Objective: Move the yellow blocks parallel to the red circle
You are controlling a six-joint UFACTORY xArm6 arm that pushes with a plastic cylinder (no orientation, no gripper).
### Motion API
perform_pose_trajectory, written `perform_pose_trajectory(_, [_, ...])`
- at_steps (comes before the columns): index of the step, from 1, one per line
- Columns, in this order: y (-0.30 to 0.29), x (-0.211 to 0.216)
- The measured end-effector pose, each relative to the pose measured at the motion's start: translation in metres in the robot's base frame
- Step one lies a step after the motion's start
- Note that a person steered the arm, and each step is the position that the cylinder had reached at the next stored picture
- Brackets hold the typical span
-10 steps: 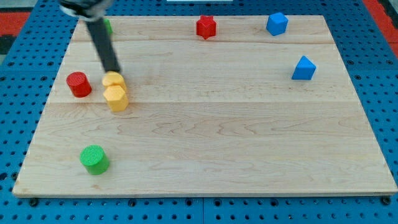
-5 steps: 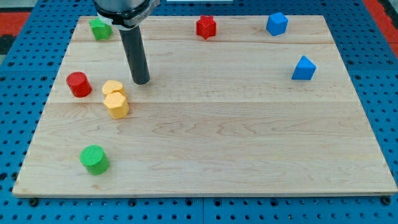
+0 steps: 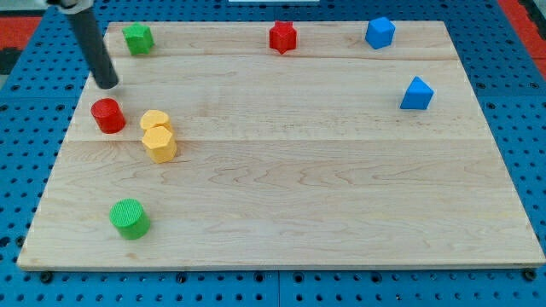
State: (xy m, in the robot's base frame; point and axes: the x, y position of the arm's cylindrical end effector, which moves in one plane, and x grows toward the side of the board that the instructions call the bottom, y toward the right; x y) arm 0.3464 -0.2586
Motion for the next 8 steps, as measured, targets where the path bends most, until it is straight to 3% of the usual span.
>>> perform_pose_trajectory(3, [0.037,0.007])
perform_pose_trajectory(4, [0.077,-0.001])
perform_pose_trajectory(6, [0.247,0.001])
perform_pose_trajectory(7, [0.270,0.091])
perform_pose_trajectory(8, [0.225,0.192])
